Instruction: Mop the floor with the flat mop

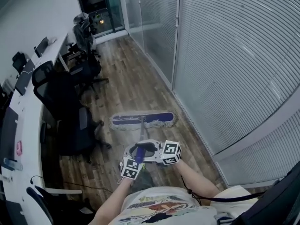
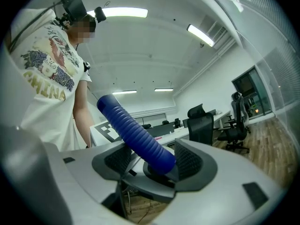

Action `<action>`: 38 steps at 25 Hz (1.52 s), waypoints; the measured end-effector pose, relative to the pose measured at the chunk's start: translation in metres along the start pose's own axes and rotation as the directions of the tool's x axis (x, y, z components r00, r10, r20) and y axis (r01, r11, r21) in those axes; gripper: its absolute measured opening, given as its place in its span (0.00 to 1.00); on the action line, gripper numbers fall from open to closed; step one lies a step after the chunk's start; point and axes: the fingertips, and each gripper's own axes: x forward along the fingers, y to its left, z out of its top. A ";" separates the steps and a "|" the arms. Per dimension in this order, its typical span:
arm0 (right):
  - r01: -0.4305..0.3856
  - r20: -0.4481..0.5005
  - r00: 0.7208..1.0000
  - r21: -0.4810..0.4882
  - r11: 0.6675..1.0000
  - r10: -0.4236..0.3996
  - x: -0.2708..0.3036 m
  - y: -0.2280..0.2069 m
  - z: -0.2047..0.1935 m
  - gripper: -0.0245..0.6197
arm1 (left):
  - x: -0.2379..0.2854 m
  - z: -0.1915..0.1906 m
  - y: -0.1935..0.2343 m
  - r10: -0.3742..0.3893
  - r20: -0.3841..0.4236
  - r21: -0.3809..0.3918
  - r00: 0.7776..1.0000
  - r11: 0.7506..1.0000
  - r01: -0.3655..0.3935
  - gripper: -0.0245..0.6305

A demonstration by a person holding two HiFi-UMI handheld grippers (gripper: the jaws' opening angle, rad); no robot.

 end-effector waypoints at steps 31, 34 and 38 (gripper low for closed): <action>0.188 0.089 0.978 0.036 0.982 -0.190 0.104 0.218 0.011 0.44 | -0.239 -0.040 -0.070 -0.214 -0.019 0.025 0.977 0.976 0.214 0.22; 0.196 0.081 0.977 0.033 0.980 -0.198 0.108 0.222 0.007 0.44 | -0.243 -0.046 -0.071 -0.222 -0.019 0.032 0.975 0.974 0.223 0.22; 0.210 0.069 0.975 0.031 0.977 -0.212 0.113 0.224 0.007 0.44 | -0.247 -0.049 -0.069 -0.229 -0.018 0.045 0.973 0.972 0.230 0.22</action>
